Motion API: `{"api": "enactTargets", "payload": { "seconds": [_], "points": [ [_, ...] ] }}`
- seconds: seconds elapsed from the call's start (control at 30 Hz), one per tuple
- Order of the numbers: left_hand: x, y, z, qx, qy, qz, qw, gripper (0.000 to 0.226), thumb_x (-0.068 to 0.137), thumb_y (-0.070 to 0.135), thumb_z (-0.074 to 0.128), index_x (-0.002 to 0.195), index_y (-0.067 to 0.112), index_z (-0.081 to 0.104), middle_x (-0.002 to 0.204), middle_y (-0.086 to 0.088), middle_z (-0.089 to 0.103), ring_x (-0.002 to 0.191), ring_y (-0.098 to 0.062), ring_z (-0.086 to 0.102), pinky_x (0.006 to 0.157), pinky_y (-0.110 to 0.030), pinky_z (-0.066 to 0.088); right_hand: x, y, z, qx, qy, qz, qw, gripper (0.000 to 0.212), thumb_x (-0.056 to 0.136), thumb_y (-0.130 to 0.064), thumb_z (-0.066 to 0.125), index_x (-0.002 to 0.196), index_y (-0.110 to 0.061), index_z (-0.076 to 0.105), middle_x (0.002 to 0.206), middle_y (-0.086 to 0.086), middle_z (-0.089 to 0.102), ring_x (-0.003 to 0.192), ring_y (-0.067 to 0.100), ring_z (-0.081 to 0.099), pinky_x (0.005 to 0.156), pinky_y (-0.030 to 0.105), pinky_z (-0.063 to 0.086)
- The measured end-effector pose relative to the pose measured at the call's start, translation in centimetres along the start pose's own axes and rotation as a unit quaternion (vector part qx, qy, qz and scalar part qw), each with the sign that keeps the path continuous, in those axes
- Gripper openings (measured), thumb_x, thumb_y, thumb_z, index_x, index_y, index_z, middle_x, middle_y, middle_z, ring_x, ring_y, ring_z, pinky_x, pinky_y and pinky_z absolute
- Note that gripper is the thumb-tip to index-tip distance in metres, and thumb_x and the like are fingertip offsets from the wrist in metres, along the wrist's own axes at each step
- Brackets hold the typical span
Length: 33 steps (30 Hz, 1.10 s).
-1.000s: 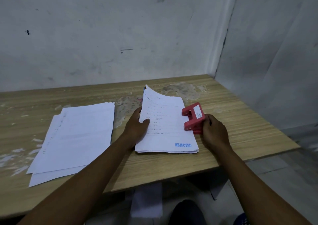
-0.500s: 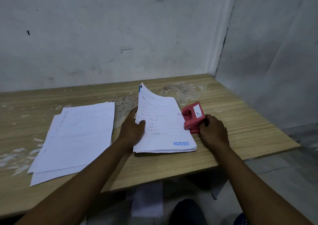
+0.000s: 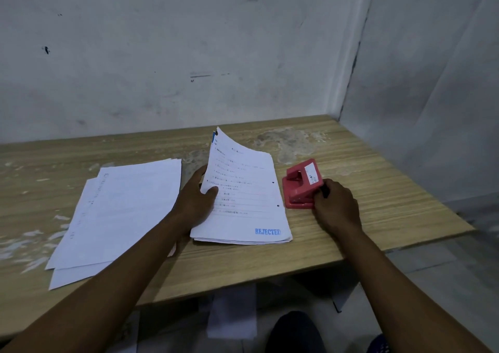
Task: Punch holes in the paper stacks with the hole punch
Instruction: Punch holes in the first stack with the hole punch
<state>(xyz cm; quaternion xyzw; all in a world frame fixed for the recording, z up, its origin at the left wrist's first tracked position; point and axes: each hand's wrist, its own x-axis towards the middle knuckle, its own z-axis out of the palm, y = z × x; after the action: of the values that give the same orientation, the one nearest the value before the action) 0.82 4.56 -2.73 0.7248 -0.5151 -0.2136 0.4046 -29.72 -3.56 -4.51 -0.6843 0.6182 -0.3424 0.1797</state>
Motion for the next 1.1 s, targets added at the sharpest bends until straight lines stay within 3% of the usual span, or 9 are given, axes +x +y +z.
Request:
{"api": "enactTargets", "payload": {
  "seconds": [0.33,0.57,0.87,1.1],
  "points": [
    [0.4,-1.4,-2.3,0.066,-0.010,-0.025,0.997,0.054,0.096,0.023,0.057,0.147,0.027,0.041,0.141,0.001,0.058,0.125,-0.024,0.055,0.098,-0.031,0.040,-0.1,0.0,0.0,0.014,-0.011,0.001,1.000,0.022,0.099,-0.029,0.049,0.108,-0.025,0.069,0.100,-0.007,0.069,0.086,0.015,0.060,0.076,0.034,0.043],
    [0.1,-1.0,-2.0,0.127,0.004,-0.009,0.992,0.049,0.097,0.023,0.057,0.143,0.019,0.044,0.141,-0.006,0.058,0.126,-0.030,0.055,0.098,-0.031,0.040,-0.1,-0.1,0.0,0.002,-0.006,0.001,1.000,0.023,0.100,-0.027,0.046,0.106,-0.025,0.069,0.100,-0.005,0.070,0.087,0.017,0.062,0.081,0.039,0.050],
    [0.0,-0.5,-1.6,0.236,-0.015,-0.051,0.970,0.071,0.089,0.046,0.058,0.145,0.015,0.029,0.140,-0.018,0.051,0.120,-0.038,0.055,0.096,-0.047,0.050,0.0,-0.1,0.1,0.008,-0.010,0.011,1.000,0.026,0.102,-0.028,0.043,0.106,-0.024,0.069,0.098,-0.005,0.070,0.086,0.015,0.063,0.080,0.038,0.051],
    [-0.3,-0.6,-1.7,0.228,-0.028,-0.065,0.971,0.075,0.080,0.048,0.067,0.140,0.016,0.035,0.132,-0.017,0.056,0.117,-0.037,0.057,0.094,-0.048,0.052,-0.2,-0.2,0.0,0.004,-0.012,0.011,1.000,0.025,0.101,-0.029,0.043,0.103,-0.026,0.068,0.097,-0.005,0.070,0.088,0.015,0.064,0.084,0.043,0.054]
  ]
}}
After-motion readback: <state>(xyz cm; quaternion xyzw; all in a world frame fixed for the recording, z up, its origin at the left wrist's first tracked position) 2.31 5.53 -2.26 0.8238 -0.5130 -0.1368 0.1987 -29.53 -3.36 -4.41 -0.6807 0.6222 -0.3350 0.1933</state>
